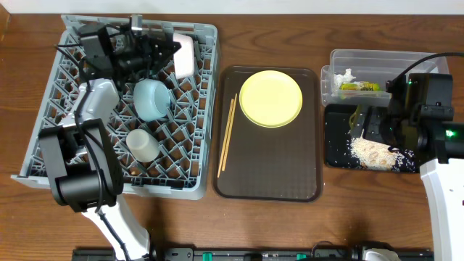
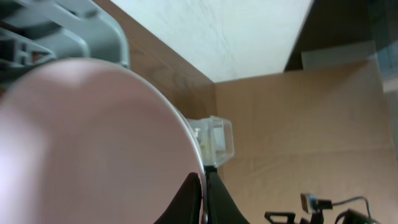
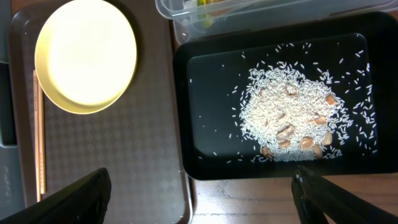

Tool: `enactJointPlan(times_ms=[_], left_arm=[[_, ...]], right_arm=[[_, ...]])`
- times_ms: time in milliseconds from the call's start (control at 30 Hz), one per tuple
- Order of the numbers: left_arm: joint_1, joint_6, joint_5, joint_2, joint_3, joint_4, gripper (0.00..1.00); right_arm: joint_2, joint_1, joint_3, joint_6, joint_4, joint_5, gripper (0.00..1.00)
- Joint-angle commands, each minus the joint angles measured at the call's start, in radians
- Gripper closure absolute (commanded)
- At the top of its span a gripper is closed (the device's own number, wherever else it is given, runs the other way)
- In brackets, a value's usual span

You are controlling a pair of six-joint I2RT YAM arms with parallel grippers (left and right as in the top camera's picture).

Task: Sort waste into correct bins and load items into the dishwasher
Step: 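Carry the pink bowl to the back of the rack and release it, then reach the left gripper down to the wooden chopsticks on the tray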

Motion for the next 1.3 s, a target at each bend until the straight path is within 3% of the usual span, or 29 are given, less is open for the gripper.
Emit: enactJointPlan(times_ms=[0, 133, 233, 300, 367, 400, 500, 733, 933, 1067, 1167, 1200, 1267], left_arm=[[0.047, -0.032, -0.020, 0.026, 0.009, -0.008, 0.94], [0.085, -0.032, -0.020, 0.026, 0.009, -0.018, 0.94], [0.106, -0.031, -0.020, 0.026, 0.008, -0.018, 0.88], [0.116, -0.011, -0.020, 0.026, 0.008, -0.018, 0.68], [0.125, 0.022, -0.021, 0.026, 0.008, -0.018, 0.58], [0.128, 0.026, -0.021, 0.026, 0.008, -0.018, 0.45], [0.150, 0.029, -0.040, 0.025, 0.008, -0.017, 0.21], [0.171, 0.037, -0.047, -0.029, 0.008, -0.017, 0.14], [0.107, 0.113, -0.072, -0.171, 0.008, -0.054, 0.12], [-0.003, 0.331, -0.260, -0.283, 0.008, -0.322, 0.11], [-0.133, 0.525, -0.547, -0.357, 0.008, -0.577, 0.08], [-0.222, 0.587, -0.705, -0.394, 0.008, -0.676, 0.06], [-0.319, 0.613, -0.860, -0.426, 0.008, -0.749, 0.06]], right_arm=[[-0.007, -0.004, 0.016, 0.000, -0.005, 0.009, 0.09], [-0.007, -0.004, 0.016, 0.000, -0.005, 0.009, 0.09], [-0.007, -0.004, 0.016, 0.000, -0.005, 0.009, 0.09], [-0.007, -0.004, 0.016, 0.000, -0.005, 0.009, 0.09], [-0.007, -0.004, 0.016, 0.000, -0.006, 0.009, 0.09], [-0.007, -0.004, 0.016, 0.000, -0.006, 0.009, 0.09], [-0.007, -0.004, 0.016, 0.000, -0.010, 0.009, 0.09], [-0.007, -0.004, 0.016, 0.000, -0.009, 0.009, 0.09], [-0.007, -0.004, 0.016, 0.000, -0.008, 0.009, 0.08], [-0.007, -0.004, 0.016, 0.000, -0.005, 0.009, 0.08], [-0.007, -0.004, 0.016, 0.000, -0.005, 0.010, 0.08], [-0.007, -0.004, 0.016, -0.001, -0.002, 0.010, 0.08], [-0.007, -0.004, 0.016, -0.001, 0.002, 0.010, 0.07]])
